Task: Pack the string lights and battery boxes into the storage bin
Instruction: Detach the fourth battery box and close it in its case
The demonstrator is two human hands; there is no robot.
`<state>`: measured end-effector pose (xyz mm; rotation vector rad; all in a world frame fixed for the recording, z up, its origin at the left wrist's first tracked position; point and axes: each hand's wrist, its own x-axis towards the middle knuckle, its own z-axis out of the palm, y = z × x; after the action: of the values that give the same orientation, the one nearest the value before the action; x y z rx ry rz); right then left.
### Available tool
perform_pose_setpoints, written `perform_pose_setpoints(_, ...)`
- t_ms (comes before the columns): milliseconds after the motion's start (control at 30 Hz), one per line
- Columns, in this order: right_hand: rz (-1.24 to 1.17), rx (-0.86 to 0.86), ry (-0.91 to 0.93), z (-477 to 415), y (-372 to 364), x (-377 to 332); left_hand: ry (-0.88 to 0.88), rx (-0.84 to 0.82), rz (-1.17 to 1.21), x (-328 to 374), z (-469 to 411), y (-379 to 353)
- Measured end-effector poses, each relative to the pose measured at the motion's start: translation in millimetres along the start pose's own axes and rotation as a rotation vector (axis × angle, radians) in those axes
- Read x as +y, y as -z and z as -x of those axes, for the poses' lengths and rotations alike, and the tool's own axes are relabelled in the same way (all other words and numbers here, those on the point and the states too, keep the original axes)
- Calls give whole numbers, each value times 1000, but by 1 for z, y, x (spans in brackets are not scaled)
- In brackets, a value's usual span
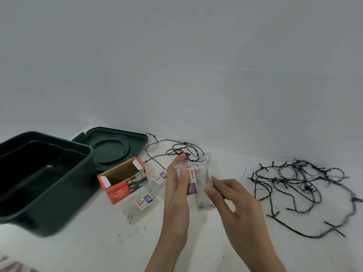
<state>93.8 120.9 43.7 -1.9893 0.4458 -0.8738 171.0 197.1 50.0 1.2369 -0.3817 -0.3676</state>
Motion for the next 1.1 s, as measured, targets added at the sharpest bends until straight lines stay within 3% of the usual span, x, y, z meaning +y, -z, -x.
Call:
perform_pose_setpoints(100, 52, -59, 63, 3, -3, -2, 11, -3, 19, 0, 0, -3)
perform_pose_setpoints(233, -204, 56, -46, 3, -1, 0, 36, -12, 19, 1, 2, -6)
perform_pose_setpoints(300, -200, 57, -15, 3, 0, -2, 52, -36, 31, 2, 4, -8)
perform_pose_setpoints(533, -229, -174, -79, -3, 15, -11, 98, -97, 2, -1, 6, -5)
perform_pose_setpoints(667, -276, -47, -104, -11, 24, -12, 91, -43, 41, -3, 3, -3)
perform_pose_setpoints(733, -194, -3, -52, -13, 26, -9, 98, -54, 46, -2, 4, -4)
perform_pose_setpoints(867, 246, 139, 247, -13, 23, -2, 105, -71, 73, 0, 5, -6)
perform_pose_setpoints(1000, 348, 243, 298, -9, 19, 4, 108, -129, 83, 0, 7, -7)
perform_pose_setpoints(1100, 423, 202, 284, -5, 18, 8, 108, -164, 51, 1, 9, -9)
